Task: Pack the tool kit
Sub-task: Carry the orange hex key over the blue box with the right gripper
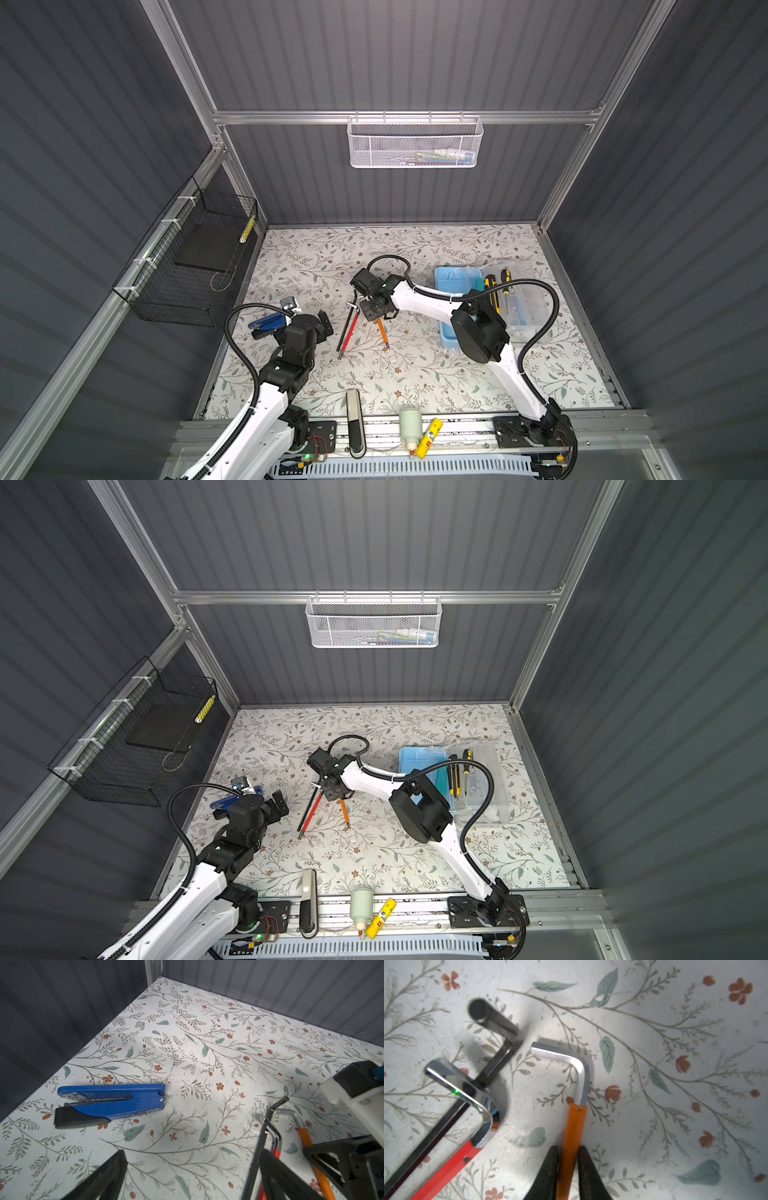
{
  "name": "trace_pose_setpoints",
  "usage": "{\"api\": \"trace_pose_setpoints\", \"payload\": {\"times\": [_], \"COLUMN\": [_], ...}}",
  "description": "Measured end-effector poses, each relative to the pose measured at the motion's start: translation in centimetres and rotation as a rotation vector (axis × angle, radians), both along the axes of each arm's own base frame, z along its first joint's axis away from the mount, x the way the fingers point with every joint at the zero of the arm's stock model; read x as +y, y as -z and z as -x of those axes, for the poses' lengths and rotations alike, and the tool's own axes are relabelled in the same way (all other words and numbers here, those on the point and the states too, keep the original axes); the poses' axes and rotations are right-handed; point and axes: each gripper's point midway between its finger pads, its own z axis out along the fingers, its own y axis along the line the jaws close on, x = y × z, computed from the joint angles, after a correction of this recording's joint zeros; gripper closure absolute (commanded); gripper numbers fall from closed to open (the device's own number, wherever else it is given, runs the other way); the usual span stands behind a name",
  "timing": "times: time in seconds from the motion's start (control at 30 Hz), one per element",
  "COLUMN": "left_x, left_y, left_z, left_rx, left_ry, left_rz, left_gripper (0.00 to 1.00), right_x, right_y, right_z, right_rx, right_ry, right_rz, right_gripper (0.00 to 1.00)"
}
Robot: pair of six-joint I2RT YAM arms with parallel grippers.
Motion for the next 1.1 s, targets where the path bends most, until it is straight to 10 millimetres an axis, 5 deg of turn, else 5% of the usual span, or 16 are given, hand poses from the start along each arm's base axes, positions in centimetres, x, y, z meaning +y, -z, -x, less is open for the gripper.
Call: {"api": "trace_pose_setpoints", "payload": {"times": [0.4,0.63,1.1], "left_x": [0.0,0.0,0.0], "left_y": [0.0,-0.2,-0.4], "left_z": [0.0,0.0,0.0], "left_rx": [0.000,-0.006,-0.015], "left_ry": [0.000,0.000,0.000], "left_rz": [0.000,0.002,0.005], "left_gripper": [0.01,0.01,0.01], "right_x": [-1.1,-4.8,-14.3], "right_y": [-0.1,-0.9,-13.3], "right_z": [-0.3,-0.6,-0.8], "right_rx": [0.031,0.032,-0.154], "right_ry": [0.130,0.225,0.397], "right_rz": [-0.046,-0.006,-0.093], "right_gripper": [0.98,1.00,1.00]}}
